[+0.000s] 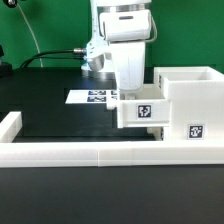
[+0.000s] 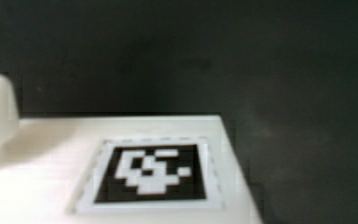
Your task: Assemble drawer
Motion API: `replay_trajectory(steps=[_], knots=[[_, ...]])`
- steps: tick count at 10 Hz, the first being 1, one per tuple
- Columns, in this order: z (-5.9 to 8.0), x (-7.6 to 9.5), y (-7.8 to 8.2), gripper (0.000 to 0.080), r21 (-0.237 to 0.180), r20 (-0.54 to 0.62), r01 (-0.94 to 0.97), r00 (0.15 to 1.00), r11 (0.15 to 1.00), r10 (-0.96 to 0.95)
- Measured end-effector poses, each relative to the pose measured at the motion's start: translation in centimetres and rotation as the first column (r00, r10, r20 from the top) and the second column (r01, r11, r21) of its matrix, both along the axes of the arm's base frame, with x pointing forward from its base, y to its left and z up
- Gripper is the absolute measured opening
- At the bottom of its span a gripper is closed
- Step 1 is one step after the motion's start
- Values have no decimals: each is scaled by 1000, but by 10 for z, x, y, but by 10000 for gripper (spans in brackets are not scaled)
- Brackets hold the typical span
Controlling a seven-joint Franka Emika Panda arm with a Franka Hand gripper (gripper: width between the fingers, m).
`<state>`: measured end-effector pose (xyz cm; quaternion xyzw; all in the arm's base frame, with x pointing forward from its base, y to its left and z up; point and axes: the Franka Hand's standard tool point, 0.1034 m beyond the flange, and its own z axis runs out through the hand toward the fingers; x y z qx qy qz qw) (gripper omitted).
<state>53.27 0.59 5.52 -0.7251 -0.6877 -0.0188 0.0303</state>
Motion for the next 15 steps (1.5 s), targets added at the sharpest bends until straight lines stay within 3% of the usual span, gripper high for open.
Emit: replay_trajectory(steps=[12, 13, 14, 15], knots=[[0, 1, 9, 44, 0, 2, 1, 1000, 1000, -1], [0, 1, 8, 224, 0, 2, 1, 1000, 1000, -1], [-1, 1, 8, 355, -1, 2, 2, 1000, 1000, -2], [-1, 0, 8, 355, -1, 2, 2, 1000, 1000, -2]])
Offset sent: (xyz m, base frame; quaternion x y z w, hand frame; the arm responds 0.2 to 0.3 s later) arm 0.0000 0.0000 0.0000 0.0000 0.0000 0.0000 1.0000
